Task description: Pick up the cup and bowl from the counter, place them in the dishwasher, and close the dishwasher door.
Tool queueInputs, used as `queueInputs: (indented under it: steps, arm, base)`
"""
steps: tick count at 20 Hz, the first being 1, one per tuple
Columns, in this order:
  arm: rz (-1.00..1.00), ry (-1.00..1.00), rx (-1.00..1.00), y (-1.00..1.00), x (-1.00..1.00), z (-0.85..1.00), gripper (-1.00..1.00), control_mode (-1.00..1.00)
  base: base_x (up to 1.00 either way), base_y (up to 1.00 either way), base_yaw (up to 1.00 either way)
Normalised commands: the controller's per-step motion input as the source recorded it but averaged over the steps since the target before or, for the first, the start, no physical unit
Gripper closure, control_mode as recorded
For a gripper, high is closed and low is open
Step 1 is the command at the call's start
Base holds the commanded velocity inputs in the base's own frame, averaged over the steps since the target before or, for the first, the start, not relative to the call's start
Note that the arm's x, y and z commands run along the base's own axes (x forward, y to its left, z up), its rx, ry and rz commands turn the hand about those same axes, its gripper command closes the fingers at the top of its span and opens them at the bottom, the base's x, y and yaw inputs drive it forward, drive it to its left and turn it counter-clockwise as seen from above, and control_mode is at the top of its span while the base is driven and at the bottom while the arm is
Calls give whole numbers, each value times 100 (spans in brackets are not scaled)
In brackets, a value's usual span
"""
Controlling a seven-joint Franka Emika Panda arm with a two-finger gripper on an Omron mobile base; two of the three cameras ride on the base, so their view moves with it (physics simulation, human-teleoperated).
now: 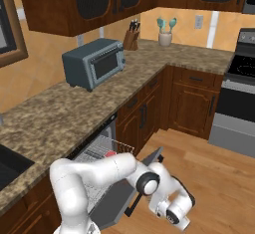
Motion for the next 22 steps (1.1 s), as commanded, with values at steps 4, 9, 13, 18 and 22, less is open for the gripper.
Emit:
queueInputs:
  steps: [4, 9, 13, 18, 22]
  arm:
    - [7, -6, 2, 64, 20, -19, -100, -100]
    - [3, -8, 0, 89, 3, 2, -100, -100]
    - [0, 0, -4, 70, -13, 32, -100, -100]
    - [0, 2, -9, 89, -22, 31, -100, -100]
    - [-2, 5, -19, 100, -22, 21, -100, -100]
  base:
    - [0, 0, 0]
    - [0, 0, 0]
    - [0, 0, 0]
    - [0, 0, 0]
    - [0, 0, 0]
